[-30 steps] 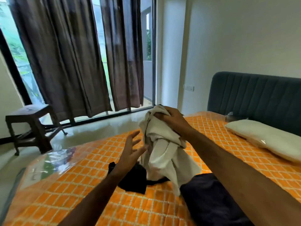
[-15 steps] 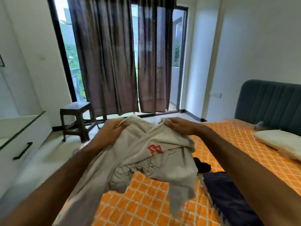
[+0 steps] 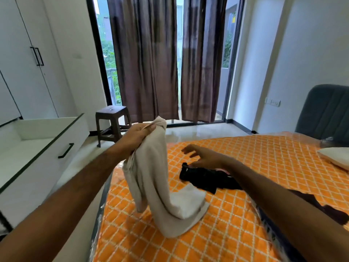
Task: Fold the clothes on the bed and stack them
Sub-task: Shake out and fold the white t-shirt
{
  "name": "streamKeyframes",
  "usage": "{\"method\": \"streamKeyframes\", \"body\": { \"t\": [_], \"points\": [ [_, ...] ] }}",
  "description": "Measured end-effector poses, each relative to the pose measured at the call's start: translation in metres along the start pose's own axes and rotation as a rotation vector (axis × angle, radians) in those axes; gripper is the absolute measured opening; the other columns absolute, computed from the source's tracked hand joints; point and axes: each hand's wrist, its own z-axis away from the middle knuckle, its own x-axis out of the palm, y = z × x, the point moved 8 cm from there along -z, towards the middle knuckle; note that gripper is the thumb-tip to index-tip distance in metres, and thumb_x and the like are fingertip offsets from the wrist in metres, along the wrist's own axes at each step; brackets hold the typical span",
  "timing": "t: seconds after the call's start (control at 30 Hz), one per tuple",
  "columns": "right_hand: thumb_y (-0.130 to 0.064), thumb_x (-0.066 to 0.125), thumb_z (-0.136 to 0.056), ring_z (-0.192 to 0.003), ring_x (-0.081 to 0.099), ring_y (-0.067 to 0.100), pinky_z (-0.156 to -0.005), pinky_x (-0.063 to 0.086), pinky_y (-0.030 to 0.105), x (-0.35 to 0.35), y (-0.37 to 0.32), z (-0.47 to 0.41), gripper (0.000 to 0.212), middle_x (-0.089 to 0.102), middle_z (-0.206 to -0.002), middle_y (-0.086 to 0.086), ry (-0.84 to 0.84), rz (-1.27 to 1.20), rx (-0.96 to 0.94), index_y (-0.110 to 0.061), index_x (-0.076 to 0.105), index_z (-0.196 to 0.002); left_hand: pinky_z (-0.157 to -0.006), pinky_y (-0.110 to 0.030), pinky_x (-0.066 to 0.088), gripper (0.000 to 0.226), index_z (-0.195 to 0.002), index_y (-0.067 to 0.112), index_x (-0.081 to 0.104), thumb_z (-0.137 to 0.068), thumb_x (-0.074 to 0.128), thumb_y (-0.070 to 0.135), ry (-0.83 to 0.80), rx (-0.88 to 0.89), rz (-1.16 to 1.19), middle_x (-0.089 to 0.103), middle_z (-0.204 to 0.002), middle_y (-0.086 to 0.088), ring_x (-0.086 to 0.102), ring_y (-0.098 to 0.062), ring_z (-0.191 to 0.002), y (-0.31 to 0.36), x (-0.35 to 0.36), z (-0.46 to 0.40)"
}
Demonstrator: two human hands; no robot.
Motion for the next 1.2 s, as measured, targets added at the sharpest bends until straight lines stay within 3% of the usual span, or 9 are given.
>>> {"method": "streamKeyframes", "body": {
  "t": [0.17,0.27,0.37,0.57,0.7,0.83,0.97,1.07,1.2],
  "points": [
    [-0.006,0.083,-0.081,-0.128,0.049,-0.005,-0.091,0.044,0.005,0.017,-0.088,-0.021,0.086,0.049,-0.141,-0.016,0.106,-0.380,-0.199,-0.028,0.033,-0.148,-0.067,-0.022,0.054,0.026,-0.099,0.011,0.072,-0.097,0.053,0.028,-0.162,0.013,0.171,0.073,-0.085,-0.003,0.066,-0.011,-0.077,0.022,0.014,0.021],
    [-0.001,0.083,-0.079,-0.123,0.062,0.012,-0.102,0.053,0.037,0.020,-0.108,-0.027,0.068,0.065,-0.133,0.002,0.042,-0.510,-0.182,-0.012,0.053,-0.139,-0.060,-0.021,0.053,0.026,-0.082,0.018,0.075,-0.092,0.055,0.031,-0.229,0.043,0.170,0.071,-0.075,-0.001,0.065,-0.010,-0.068,0.039,0.006,0.029],
    [-0.008,0.086,-0.078,-0.118,0.065,0.016,-0.101,0.054,0.041,0.045,-0.101,-0.027,0.059,0.069,-0.129,0.001,-0.128,-0.410,-0.124,-0.012,0.061,-0.132,-0.059,-0.017,0.048,0.027,-0.072,0.021,0.073,-0.091,0.057,0.033,-0.119,0.092,0.173,0.065,-0.070,0.005,0.059,-0.005,-0.063,0.048,-0.020,0.029],
    [-0.019,0.082,-0.085,-0.119,0.065,0.024,-0.102,0.051,0.056,0.061,-0.082,-0.018,0.055,0.068,-0.131,0.002,-0.232,-0.502,-0.065,-0.022,0.059,-0.135,-0.083,-0.025,0.055,0.028,-0.106,0.023,0.073,-0.095,0.059,0.044,-0.005,0.144,0.093,0.074,-0.102,0.002,0.067,-0.012,-0.094,0.035,-0.068,0.023],
    [-0.011,0.067,-0.094,-0.127,0.059,0.027,-0.106,0.049,0.047,0.033,-0.132,-0.020,0.051,0.060,-0.139,0.011,-0.171,-0.695,-0.234,-0.014,0.050,-0.142,-0.081,-0.015,0.050,0.021,-0.104,0.028,0.072,-0.100,0.054,0.038,-0.041,0.210,-0.148,0.072,-0.097,0.016,0.065,0.000,-0.091,0.041,-0.065,0.023],
    [-0.002,0.063,-0.095,-0.120,0.063,0.028,-0.102,0.052,0.039,0.015,-0.174,-0.029,0.038,0.067,-0.127,0.010,-0.101,-0.763,-0.296,-0.009,0.057,-0.132,-0.069,-0.035,0.048,0.038,-0.088,0.009,0.065,-0.100,0.049,0.041,-0.087,0.476,-0.464,0.065,-0.080,-0.005,0.059,-0.021,-0.076,0.064,-0.045,0.027],
    [-0.007,0.062,-0.097,-0.103,0.068,0.028,-0.090,0.056,0.036,0.000,-0.174,-0.029,0.023,0.070,-0.116,0.017,-0.057,-0.760,-0.266,-0.002,0.064,-0.120,-0.061,-0.018,0.038,0.028,-0.079,0.016,0.054,-0.103,0.051,0.029,-0.043,0.671,-0.633,0.052,-0.069,0.009,0.049,-0.008,-0.066,0.091,-0.053,0.034],
    [-0.015,0.066,-0.096,-0.093,0.071,0.027,-0.082,0.058,0.035,-0.011,-0.174,-0.025,0.021,0.073,-0.109,0.018,-0.038,-0.660,-0.207,-0.002,0.068,-0.112,-0.062,-0.016,0.038,0.029,-0.084,0.012,0.057,-0.103,0.049,0.032,0.011,0.646,-0.743,0.056,-0.071,0.007,0.055,-0.005,-0.068,0.089,-0.070,0.031],
    [-0.016,0.063,-0.099,-0.088,0.072,0.017,-0.077,0.060,0.033,-0.005,-0.178,-0.022,0.018,0.074,-0.105,0.009,-0.027,-0.409,-0.168,-0.010,0.068,-0.115,-0.067,-0.013,0.039,0.022,-0.084,0.015,0.059,-0.103,0.053,0.025,0.167,0.585,-0.585,0.057,-0.072,0.005,0.054,0.002,-0.068,0.085,-0.088,0.029]
  ]
}}
